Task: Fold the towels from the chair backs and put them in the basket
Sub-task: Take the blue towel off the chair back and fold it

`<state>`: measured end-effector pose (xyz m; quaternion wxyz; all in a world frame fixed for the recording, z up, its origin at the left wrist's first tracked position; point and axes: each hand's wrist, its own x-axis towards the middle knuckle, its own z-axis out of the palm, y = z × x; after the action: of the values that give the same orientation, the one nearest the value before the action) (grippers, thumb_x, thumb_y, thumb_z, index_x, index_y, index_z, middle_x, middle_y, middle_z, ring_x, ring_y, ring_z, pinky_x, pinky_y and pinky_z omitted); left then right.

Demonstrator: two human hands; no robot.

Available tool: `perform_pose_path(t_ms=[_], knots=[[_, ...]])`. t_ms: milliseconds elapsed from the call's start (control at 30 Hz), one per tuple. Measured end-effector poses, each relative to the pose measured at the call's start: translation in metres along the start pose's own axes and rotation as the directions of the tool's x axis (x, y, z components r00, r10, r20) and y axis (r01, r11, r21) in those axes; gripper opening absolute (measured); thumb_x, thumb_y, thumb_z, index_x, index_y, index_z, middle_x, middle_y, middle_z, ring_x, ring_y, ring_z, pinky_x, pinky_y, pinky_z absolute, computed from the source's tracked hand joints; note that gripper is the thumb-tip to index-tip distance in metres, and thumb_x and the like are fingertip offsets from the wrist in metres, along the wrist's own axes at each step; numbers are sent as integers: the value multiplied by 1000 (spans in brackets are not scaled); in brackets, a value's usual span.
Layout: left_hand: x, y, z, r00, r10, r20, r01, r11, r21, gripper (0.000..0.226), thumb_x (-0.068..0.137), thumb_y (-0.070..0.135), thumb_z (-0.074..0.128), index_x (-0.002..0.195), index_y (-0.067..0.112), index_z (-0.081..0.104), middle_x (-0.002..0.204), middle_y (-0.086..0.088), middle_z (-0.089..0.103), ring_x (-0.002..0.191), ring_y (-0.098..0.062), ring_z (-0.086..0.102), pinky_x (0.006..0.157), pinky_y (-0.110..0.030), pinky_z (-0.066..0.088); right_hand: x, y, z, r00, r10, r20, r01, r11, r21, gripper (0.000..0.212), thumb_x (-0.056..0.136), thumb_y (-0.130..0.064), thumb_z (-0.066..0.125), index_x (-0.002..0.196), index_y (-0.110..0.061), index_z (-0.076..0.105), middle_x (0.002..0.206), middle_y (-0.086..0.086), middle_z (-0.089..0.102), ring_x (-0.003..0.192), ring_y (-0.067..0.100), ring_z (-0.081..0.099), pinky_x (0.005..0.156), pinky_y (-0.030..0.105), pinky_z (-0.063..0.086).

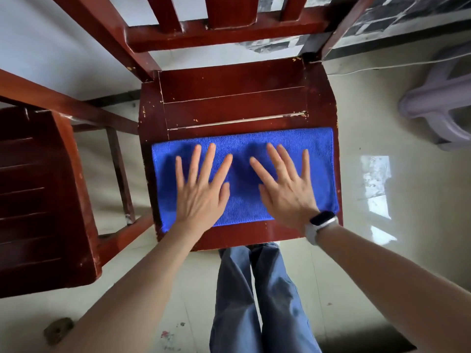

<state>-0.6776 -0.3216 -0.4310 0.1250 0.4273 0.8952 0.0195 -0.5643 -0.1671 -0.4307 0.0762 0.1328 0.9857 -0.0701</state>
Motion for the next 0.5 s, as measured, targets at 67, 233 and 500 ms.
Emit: perform_pose_path(t_ms=[67, 233, 500], knots=[[14, -4, 12, 1000, -19, 22, 19, 1000, 7, 54, 87, 36, 40, 139, 23, 38, 148, -14, 33, 137, -38, 28, 107, -63, 16, 23, -3, 13, 1000, 13, -27, -13, 1000, -3, 54, 86, -30, 42, 139, -24, 36, 145, 18, 37, 134, 34, 36, 104, 67, 18], [11, -32, 31, 999, -24, -40, 26, 998, 60, 57, 89, 46, 35, 142, 24, 30, 150, -15, 28, 139, -36, 24, 111, -56, 13, 29, 19, 29, 999, 0, -46, -3, 998, -66, 52, 91, -36, 36, 142, -26, 29, 148, 14, 34, 137, 31, 32, 109, 59, 17], [-6, -48, 32, 979, -199, -44, 199, 980, -14, 62, 88, 47, 34, 143, 21, 27, 152, -18, 19, 141, -38, 15, 109, -58, 18, -6, 72, 21, 965, 261, 40, -262, 965, 28, 57, 92, -32, 26, 143, -8, 23, 150, 14, 26, 139, 24, 16, 110, 58, 12]])
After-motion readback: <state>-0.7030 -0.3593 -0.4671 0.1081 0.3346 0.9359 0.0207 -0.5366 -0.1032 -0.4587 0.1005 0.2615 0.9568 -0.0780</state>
